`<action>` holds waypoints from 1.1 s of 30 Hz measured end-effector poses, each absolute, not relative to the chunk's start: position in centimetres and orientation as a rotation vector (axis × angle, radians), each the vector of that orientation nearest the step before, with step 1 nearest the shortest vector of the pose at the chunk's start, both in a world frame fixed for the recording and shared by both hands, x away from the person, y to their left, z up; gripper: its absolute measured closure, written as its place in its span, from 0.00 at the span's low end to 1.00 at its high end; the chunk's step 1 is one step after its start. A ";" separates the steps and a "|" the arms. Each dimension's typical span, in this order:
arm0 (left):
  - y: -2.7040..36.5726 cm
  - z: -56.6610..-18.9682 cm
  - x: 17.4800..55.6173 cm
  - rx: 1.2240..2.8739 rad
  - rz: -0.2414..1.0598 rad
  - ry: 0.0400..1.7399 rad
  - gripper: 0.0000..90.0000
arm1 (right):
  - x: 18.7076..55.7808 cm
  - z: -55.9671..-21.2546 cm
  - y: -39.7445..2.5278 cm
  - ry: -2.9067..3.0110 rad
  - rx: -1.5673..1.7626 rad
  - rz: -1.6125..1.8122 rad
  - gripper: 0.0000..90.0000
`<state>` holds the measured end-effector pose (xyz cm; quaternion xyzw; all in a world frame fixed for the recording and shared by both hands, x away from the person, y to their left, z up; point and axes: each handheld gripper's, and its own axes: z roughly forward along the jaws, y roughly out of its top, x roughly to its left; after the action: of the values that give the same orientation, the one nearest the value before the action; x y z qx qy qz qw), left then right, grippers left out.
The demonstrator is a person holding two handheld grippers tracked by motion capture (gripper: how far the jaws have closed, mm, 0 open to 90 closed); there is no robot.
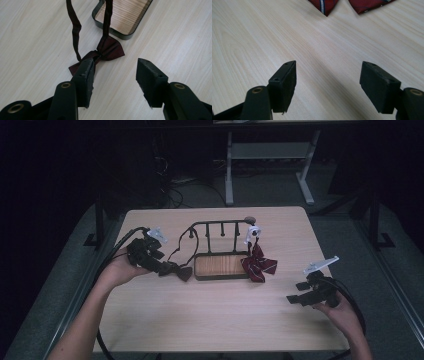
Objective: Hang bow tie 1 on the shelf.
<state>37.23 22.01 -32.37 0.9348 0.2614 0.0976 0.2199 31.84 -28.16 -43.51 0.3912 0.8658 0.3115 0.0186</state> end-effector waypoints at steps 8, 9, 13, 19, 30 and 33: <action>22.2 -33.2 36.8 2.582 0.261 0.724 0.52 | 31.8 -43.6 -28.1 2.692 1.213 0.961 0.33; 22.2 -33.3 36.7 2.580 0.256 0.722 0.52 | 31.9 -43.6 -28.1 2.692 1.212 0.961 0.33; 22.2 -33.6 36.5 2.579 0.251 0.715 0.52 | 31.8 -43.6 -28.1 2.694 1.212 0.961 0.33; 22.5 -34.1 36.2 2.573 0.247 0.723 0.52 | 31.8 -43.6 -28.1 2.692 1.216 0.961 0.33; 23.0 -35.5 35.7 2.568 0.246 0.734 0.50 | 31.8 -43.7 -28.1 2.693 1.214 0.955 0.33; 23.1 -36.0 35.6 2.561 0.251 0.739 0.49 | 31.8 -43.7 -28.0 2.693 1.215 0.956 0.33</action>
<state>35.55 23.11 -35.98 0.9309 0.2685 0.0911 0.2302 31.83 -28.04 -43.69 0.3911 0.8672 0.3077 0.0181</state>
